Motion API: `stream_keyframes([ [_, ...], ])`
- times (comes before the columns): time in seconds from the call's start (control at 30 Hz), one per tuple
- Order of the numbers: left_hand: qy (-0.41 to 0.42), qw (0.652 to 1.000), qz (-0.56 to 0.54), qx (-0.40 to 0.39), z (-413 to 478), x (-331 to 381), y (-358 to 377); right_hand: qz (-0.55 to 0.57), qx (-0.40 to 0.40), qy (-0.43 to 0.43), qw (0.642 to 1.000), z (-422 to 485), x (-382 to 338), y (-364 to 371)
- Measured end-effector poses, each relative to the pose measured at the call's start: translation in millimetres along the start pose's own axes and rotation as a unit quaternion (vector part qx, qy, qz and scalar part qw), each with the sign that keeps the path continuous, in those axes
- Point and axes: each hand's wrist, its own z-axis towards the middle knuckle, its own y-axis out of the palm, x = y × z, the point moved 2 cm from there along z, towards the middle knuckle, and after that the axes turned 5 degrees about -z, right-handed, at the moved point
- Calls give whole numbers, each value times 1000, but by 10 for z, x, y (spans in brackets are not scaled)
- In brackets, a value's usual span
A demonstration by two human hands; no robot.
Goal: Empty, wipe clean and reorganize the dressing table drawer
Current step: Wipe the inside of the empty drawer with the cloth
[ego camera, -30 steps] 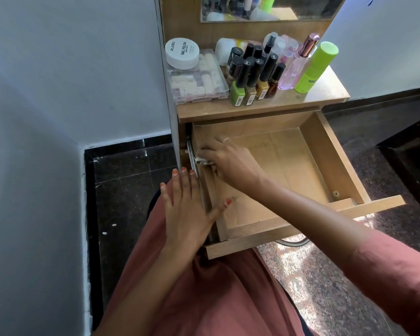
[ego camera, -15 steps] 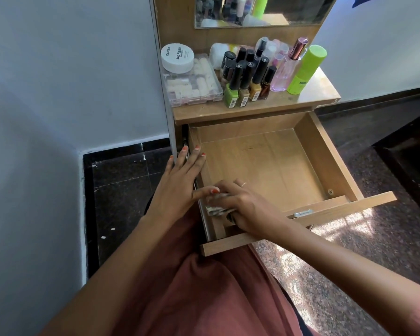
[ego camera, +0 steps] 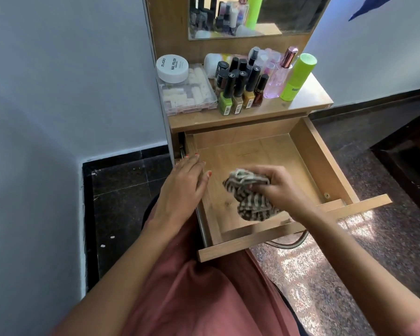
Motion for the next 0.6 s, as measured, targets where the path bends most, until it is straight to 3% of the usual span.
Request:
stream_keyframes([
  [0.1,13,997,-37,60,9,200,-28,163,76,78,981,63,58,-107],
  [0.2,30,994,-76,71,44,412,-12,207,138,82,965,106,31,-143],
  [0.3,3,983,-183,32,142,606,86,167,202,50,964,138,-29,-114],
  [0.43,-84,935,-346,-2,334,775,209,36,287,-51,956,90,-168,-16],
  [0.5,-118,899,-422,-12,389,855,274,14,289,-100,952,73,-178,-14],
  [0.6,-169,833,-526,2,441,919,333,46,189,-131,972,46,-125,-86],
])
